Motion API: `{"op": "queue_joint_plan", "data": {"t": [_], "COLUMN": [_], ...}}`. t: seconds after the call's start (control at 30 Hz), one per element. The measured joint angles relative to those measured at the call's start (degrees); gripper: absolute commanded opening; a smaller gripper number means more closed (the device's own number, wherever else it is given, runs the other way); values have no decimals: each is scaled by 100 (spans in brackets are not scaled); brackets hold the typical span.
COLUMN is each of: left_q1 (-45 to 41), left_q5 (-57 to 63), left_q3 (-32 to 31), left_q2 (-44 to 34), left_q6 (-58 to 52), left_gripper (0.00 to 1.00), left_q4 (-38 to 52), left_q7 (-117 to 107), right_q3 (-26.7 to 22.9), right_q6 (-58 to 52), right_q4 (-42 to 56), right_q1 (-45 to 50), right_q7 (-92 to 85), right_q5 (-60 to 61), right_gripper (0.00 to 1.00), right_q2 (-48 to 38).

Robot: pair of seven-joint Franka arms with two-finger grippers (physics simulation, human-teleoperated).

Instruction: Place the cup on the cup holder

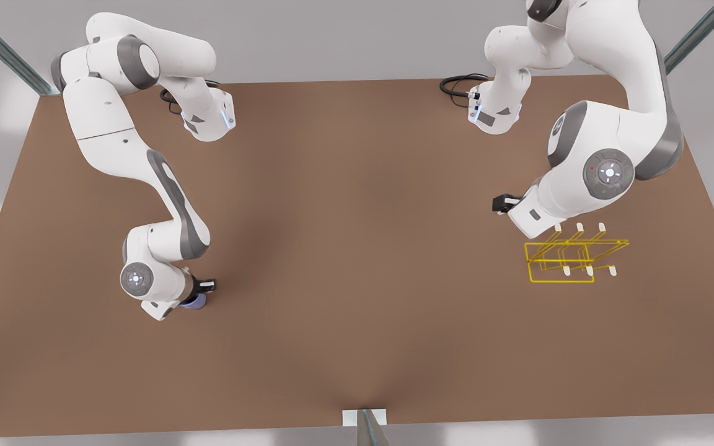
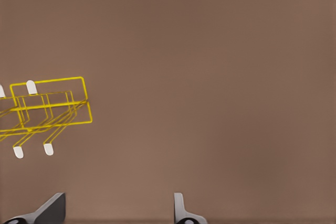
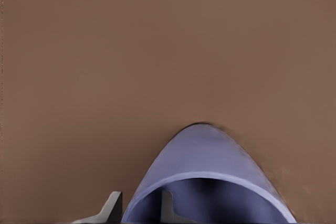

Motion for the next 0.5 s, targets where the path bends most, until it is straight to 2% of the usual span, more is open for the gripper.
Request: {"op": "queue_joint_plan", "data": {"t": [0.27,0.4,0.5], "left_q1": [2,6,2], "left_q5": [-1,-2,-2], "left_q3": [2,1,2], "left_q2": [-4,0,1], "left_q6": [-5,-9,-11], "left_gripper": [100,100,100], "left_q4": [0,0,-3], "left_q7": [1,1,1], "right_q3": [57,356,553], "right_q6": [-185,-785,-1434], "right_q4": [383,880,1162], "right_q1": [12,7,12], "right_q7": [-12,-2,-8], "right_q5": [-181,555,1650], "right_gripper": [21,21,21], "right_q2": [-22,-60,-58]}}
